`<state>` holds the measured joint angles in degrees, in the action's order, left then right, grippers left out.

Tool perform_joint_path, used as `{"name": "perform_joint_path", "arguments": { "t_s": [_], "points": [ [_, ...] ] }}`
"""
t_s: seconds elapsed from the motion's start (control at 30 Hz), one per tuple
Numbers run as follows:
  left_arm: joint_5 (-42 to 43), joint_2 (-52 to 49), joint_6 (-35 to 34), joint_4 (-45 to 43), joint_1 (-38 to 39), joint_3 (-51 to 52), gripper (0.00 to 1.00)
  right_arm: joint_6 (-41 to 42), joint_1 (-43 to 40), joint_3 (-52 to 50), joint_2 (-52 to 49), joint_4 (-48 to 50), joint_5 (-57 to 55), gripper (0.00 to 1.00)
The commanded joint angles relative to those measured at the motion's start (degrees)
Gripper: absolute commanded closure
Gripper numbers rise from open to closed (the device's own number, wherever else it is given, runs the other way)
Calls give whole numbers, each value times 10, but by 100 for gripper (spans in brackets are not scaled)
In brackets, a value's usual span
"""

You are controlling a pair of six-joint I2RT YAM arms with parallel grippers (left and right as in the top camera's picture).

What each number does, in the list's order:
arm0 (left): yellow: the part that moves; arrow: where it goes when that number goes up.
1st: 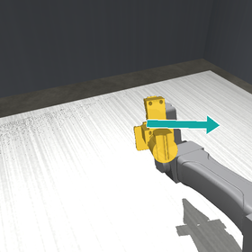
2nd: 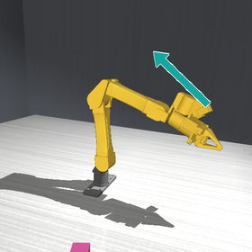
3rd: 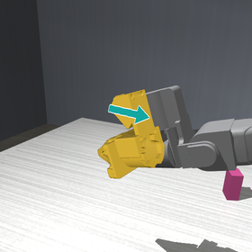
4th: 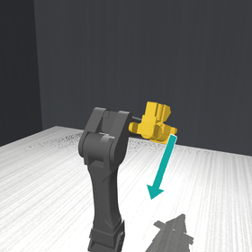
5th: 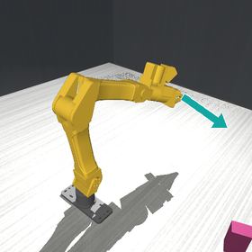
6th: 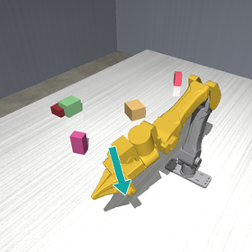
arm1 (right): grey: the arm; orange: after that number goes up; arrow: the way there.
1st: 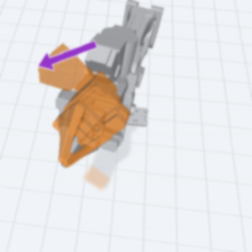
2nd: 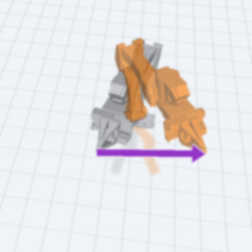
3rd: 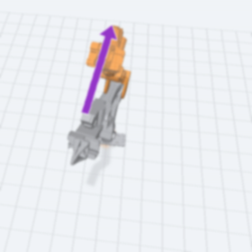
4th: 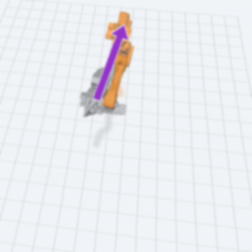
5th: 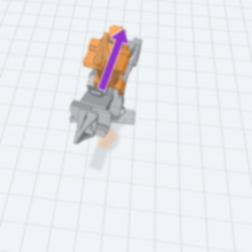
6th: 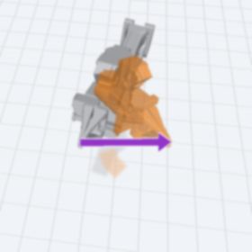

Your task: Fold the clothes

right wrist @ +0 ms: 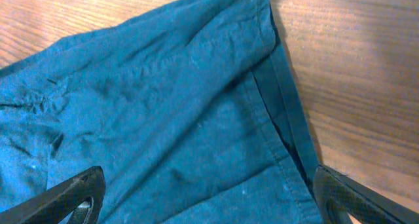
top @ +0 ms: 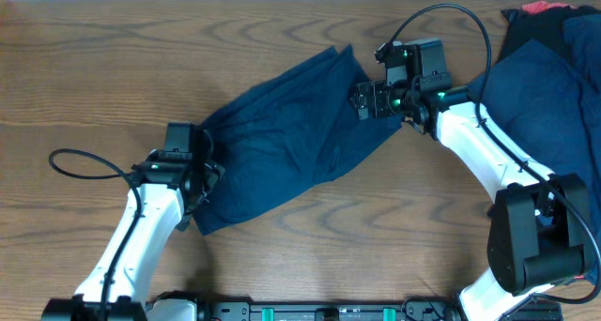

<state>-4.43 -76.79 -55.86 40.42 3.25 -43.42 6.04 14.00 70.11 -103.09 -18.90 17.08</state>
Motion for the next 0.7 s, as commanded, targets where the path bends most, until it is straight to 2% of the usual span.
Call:
{"name": "perform_joint_path", "arguments": {
  "t_s": [0.0, 0.1, 0.23, 0.3, 0.43, 0.47, 0.57, 0.67],
  "points": [
    [35, -25, 27, -9, -15, 8, 2, -10, 3, 4, -1, -9, 7, 1],
    [67, -59, 48, -32, -21, 8, 2, -10, 3, 4, -1, -18, 7, 1],
    [72, -108, 46, -39, -23, 8, 17, -10, 3, 4, -1, -28, 7, 1],
    [82, -128, 48, -45, -23, 8, 26, -10, 3, 4, -1, -30, 7, 2],
    [89, -137, 61, -47, -23, 8, 54, -10, 3, 4, -1, -33, 7, 4],
    [89, -136, 68, -47, -23, 8, 59, -10, 3, 4, -1, -33, 7, 4],
    [83, -131, 83, -45, -23, 8, 57, -10, 3, 4, -1, -34, 7, 4],
    [72, -118, 102, -40, -25, 2, 45, -10, 3, 4, -1, -35, 7, 4]
  ]
}}
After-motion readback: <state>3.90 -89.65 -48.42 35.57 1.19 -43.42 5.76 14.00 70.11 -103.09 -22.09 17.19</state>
